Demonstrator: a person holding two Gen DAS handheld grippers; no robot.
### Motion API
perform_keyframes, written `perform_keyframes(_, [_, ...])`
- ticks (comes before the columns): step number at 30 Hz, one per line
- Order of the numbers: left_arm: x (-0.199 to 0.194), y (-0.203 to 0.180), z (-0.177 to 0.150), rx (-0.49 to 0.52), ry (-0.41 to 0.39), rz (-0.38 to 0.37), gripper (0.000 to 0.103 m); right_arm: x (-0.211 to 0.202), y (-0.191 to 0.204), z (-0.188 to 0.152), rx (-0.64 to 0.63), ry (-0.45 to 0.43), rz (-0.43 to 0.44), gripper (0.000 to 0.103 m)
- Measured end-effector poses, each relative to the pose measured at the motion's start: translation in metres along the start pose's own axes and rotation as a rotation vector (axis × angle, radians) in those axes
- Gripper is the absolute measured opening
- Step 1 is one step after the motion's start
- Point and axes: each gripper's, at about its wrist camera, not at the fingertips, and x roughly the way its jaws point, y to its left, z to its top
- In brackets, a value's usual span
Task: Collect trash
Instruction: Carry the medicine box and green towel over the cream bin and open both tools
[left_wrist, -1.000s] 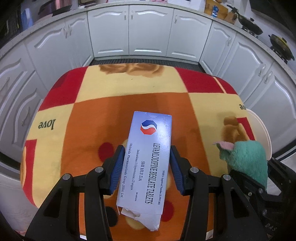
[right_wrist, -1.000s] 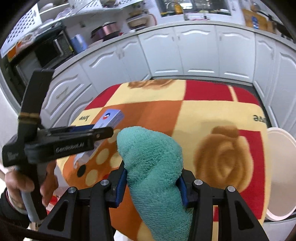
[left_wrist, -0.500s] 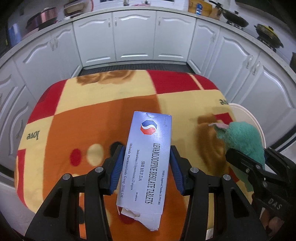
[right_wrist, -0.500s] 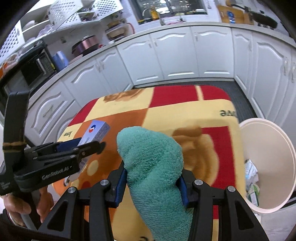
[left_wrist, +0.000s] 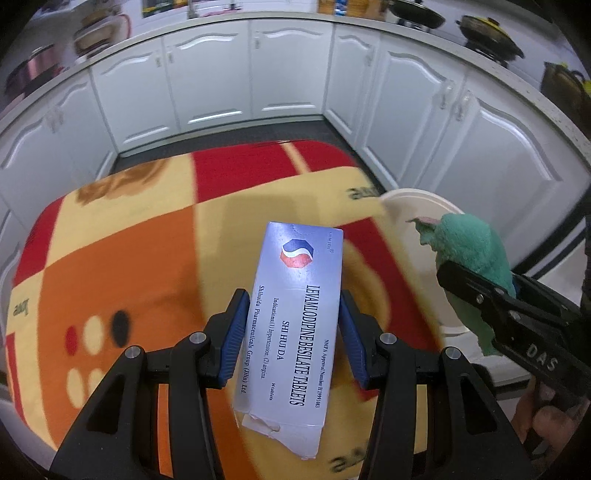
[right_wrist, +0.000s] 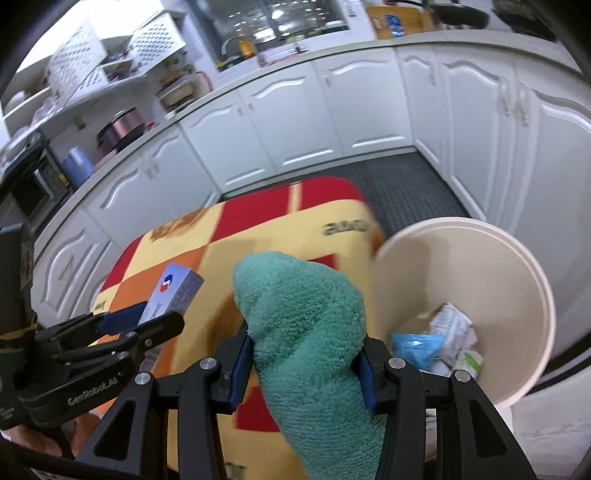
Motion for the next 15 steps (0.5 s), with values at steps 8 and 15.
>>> perform_keyframes(8, [0.017,-0.054,0.015,0.058,0.020,-0.063,0.046,-0.013,-0.056,0.006,0.092,-0.015,-0.074,0.046])
perform_keyframes(15, [0.034,-0.088,0.026,0.095,0.028,-0.081,0.046,-0.015,-0.097,0.009,0.157,-0.017,-0.117,0.046])
